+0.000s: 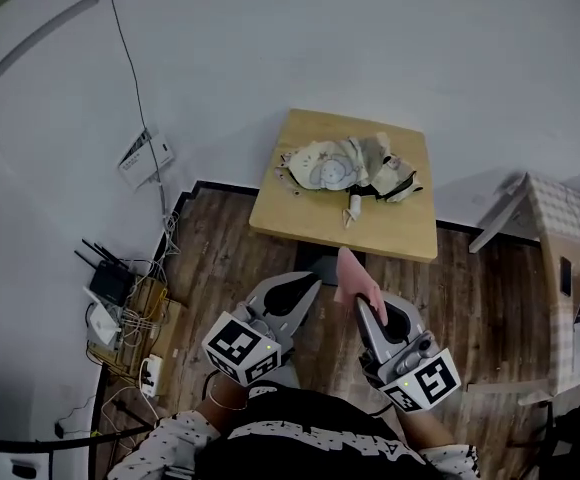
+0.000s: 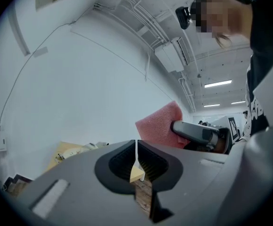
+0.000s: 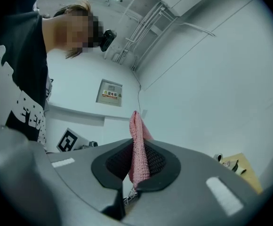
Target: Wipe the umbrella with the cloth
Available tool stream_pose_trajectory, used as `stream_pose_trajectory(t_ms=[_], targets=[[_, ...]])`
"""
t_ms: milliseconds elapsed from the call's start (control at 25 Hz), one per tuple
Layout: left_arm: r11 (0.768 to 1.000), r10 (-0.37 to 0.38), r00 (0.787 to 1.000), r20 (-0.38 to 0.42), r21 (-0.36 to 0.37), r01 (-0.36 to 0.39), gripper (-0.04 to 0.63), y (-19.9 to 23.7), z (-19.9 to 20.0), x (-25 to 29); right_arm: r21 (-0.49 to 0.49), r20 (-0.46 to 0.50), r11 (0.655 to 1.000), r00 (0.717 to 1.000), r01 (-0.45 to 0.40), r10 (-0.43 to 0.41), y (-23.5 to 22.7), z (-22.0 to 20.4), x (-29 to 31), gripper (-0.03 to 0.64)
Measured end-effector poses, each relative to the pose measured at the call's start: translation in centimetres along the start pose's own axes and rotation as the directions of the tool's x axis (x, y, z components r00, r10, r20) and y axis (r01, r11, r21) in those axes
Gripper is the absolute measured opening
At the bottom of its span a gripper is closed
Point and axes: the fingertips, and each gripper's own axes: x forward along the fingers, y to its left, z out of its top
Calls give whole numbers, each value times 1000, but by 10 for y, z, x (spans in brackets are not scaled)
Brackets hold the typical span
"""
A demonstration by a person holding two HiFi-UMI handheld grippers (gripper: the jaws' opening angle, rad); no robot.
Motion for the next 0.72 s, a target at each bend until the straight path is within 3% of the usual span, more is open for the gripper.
stream_pose_trajectory(t_ms=[720], targets=[[998, -50, 998, -32, -48, 48, 5, 174, 11, 30, -33, -65, 993, 991, 114, -116, -54, -38, 158, 32]])
